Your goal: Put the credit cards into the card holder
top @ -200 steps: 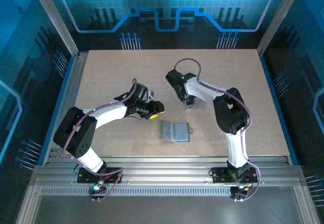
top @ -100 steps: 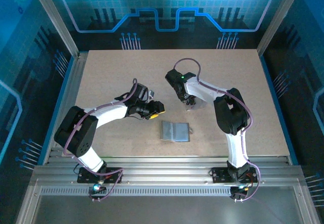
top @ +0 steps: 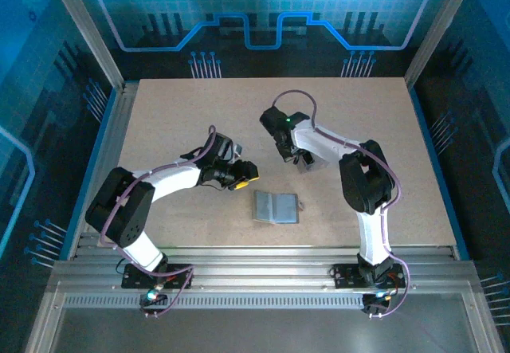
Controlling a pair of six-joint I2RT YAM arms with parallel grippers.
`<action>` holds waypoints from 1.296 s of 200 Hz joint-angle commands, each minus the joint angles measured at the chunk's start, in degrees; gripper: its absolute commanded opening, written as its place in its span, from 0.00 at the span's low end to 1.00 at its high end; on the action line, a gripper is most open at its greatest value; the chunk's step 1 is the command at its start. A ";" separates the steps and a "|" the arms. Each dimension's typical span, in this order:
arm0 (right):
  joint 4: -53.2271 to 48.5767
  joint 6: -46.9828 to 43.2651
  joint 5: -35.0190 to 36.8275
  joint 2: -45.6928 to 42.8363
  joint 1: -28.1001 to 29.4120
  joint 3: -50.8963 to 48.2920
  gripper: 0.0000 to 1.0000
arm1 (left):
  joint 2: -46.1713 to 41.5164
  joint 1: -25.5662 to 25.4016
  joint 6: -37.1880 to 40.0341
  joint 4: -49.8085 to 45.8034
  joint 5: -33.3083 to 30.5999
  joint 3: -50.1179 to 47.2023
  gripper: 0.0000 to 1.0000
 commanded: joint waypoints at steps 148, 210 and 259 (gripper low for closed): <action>10.31 4.88 -20.86 -29.75 1.62 -17.24 0.00 | -7.79 -13.72 11.73 -22.45 -20.11 4.79 0.62; 26.84 12.61 -33.16 -46.72 2.13 -39.94 0.00 | 1.11 -19.14 12.24 -27.89 -30.37 10.21 0.54; 41.77 19.66 -38.52 -53.72 1.95 -55.26 0.00 | 3.97 -19.69 11.03 -26.07 -32.34 8.34 0.52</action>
